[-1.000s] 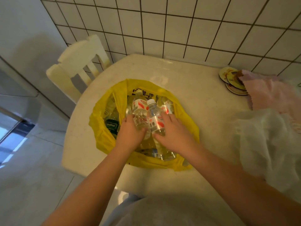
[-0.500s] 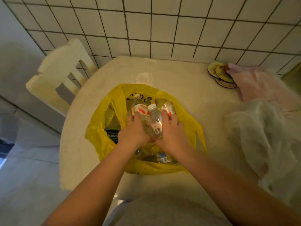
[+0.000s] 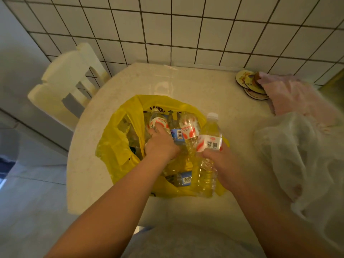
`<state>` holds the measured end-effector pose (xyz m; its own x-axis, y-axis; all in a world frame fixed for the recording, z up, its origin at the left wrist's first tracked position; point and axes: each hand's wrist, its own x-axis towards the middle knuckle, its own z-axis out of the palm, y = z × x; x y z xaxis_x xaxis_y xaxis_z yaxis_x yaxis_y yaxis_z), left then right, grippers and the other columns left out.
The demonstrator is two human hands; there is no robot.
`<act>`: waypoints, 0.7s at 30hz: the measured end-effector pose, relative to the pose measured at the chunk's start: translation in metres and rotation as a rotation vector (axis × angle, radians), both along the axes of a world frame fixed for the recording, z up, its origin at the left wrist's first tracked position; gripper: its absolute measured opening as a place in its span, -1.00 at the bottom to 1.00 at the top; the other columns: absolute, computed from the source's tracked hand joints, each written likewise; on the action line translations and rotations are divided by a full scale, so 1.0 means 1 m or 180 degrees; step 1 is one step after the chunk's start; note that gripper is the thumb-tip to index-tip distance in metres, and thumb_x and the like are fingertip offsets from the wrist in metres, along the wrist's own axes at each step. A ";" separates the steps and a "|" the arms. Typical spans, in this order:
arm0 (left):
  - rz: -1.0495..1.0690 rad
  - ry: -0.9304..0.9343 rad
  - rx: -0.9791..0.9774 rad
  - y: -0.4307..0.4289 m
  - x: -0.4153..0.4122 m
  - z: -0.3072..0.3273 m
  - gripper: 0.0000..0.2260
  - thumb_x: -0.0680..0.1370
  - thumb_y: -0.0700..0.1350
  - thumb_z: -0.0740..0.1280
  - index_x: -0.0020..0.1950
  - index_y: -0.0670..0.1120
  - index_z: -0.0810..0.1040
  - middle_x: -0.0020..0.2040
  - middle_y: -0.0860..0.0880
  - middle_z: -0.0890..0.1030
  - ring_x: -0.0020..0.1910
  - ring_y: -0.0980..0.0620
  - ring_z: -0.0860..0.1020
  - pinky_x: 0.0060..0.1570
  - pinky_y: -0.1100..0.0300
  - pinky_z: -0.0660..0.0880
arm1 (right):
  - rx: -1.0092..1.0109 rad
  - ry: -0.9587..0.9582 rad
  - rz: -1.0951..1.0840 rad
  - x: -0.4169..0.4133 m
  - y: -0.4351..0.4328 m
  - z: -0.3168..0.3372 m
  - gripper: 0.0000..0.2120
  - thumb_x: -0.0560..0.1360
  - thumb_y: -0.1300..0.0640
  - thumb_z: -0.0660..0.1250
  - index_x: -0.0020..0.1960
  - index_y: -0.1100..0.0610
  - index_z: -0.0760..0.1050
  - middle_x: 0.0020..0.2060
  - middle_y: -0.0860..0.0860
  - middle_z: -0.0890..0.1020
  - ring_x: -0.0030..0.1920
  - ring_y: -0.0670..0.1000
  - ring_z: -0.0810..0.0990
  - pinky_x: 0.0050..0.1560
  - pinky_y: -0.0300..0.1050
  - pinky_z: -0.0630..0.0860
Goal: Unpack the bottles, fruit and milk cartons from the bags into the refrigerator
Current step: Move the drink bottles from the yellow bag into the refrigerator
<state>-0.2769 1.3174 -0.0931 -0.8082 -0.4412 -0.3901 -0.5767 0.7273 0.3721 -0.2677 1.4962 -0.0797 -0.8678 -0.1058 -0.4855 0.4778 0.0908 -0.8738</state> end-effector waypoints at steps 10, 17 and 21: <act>0.1620 0.1119 0.1967 -0.004 0.031 0.035 -0.41 0.49 0.09 0.37 0.48 -0.07 0.36 0.25 -0.01 0.51 0.18 -0.12 0.53 0.08 0.03 0.50 | -0.1434 -0.1320 0.0309 0.007 0.040 0.024 -0.66 0.46 0.13 0.35 0.18 0.26 0.48 -0.27 0.15 0.57 -0.42 0.05 0.58 -0.38 -0.12 0.58; 0.2477 0.1607 0.4081 0.033 0.109 0.065 -0.75 0.56 -0.12 0.23 0.20 -0.14 0.55 0.00 -0.22 0.65 -0.14 -0.20 0.63 -0.20 0.03 0.58 | -0.1602 -0.1597 0.0606 0.010 0.059 0.023 -0.46 0.38 -0.08 0.38 0.22 0.26 0.51 -0.18 0.21 0.63 -0.31 0.12 0.62 -0.27 -0.06 0.60; 0.2528 0.1801 0.5162 0.041 0.155 0.055 -0.47 0.44 -0.08 0.18 0.38 -0.27 0.45 0.10 -0.29 0.57 -0.01 -0.25 0.61 -0.03 -0.02 0.61 | -0.1669 -0.1799 0.0757 0.019 0.060 0.024 -0.50 0.43 -0.16 0.35 0.12 0.24 0.54 -0.25 0.17 0.65 -0.34 0.10 0.63 -0.27 -0.09 0.60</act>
<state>-0.1221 1.3583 -0.0379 -0.7942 -0.2540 -0.5520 -0.1378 -0.8094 0.5708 -0.2482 1.5558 -0.0555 -0.4315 -0.5926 -0.6802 0.8796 -0.1092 -0.4629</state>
